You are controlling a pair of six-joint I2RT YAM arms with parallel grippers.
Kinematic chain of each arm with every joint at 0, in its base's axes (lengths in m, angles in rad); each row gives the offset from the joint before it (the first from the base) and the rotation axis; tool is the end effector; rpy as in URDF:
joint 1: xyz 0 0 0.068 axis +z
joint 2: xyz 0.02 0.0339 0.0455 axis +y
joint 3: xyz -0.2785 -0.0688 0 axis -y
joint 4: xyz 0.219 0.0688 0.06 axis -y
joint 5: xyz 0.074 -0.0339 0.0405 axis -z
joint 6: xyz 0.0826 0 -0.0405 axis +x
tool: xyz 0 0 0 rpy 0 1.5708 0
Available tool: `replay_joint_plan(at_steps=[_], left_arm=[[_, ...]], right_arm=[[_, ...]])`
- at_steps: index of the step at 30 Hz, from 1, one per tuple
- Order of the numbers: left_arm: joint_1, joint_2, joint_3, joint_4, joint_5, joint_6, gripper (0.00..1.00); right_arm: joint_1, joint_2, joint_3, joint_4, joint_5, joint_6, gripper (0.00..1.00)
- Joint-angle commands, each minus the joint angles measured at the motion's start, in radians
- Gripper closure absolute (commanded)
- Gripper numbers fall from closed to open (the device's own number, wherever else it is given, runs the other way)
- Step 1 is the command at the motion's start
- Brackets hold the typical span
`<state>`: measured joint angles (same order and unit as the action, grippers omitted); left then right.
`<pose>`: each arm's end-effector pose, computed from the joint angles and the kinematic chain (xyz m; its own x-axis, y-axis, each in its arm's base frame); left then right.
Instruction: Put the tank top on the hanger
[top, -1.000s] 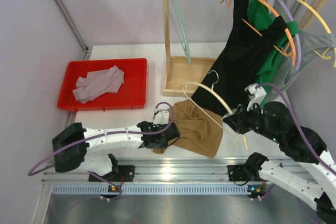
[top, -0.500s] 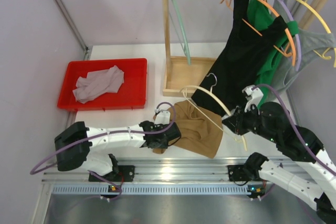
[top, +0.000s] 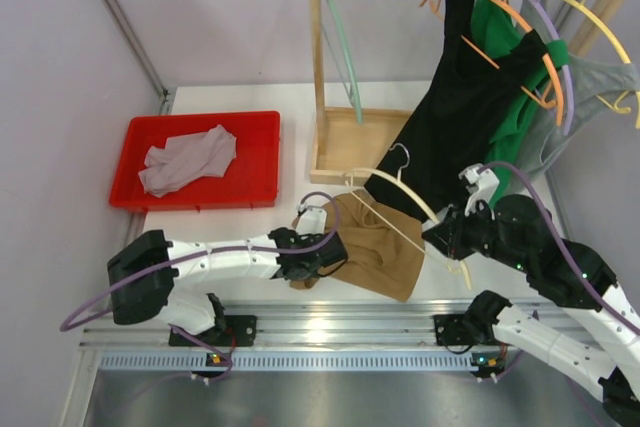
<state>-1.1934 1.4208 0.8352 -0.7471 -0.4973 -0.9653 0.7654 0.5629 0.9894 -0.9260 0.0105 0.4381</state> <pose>0.1209 -0.1980 0.1754 -0.8415 0.1619 -0.5154 0.1470 0.9867 0.0699 0.0702 0.0662 0.3323 -0.6039 0.0081 -0.7971 -0.4748 0.7995 0.3678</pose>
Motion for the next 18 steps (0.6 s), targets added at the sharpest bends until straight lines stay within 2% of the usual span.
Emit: replay_joint_plan(at_steps=[1, 6, 14, 18], left_arm=[[0.009, -0.011, 0.048, -0.034, -0.057, 0.01, 1.0], [0.075, -0.043, 0.048, 0.003, -0.024, 0.036, 1.0], [0.222, -0.1, 0.031, 0.078, 0.048, 0.114, 1.0], [0.258, -0.115, 0.041, 0.072, 0.055, 0.148, 1.0]], right_arm=[[0.011, -0.02, 0.06, 0.018, -0.073, -0.021, 1.0], [0.009, -0.041, 0.063, -0.011, -0.199, -0.024, 1.0], [0.009, -0.06, 0.037, -0.059, -0.323, -0.015, 1.0], [0.009, -0.063, -0.008, -0.037, -0.38, -0.003, 1.0]])
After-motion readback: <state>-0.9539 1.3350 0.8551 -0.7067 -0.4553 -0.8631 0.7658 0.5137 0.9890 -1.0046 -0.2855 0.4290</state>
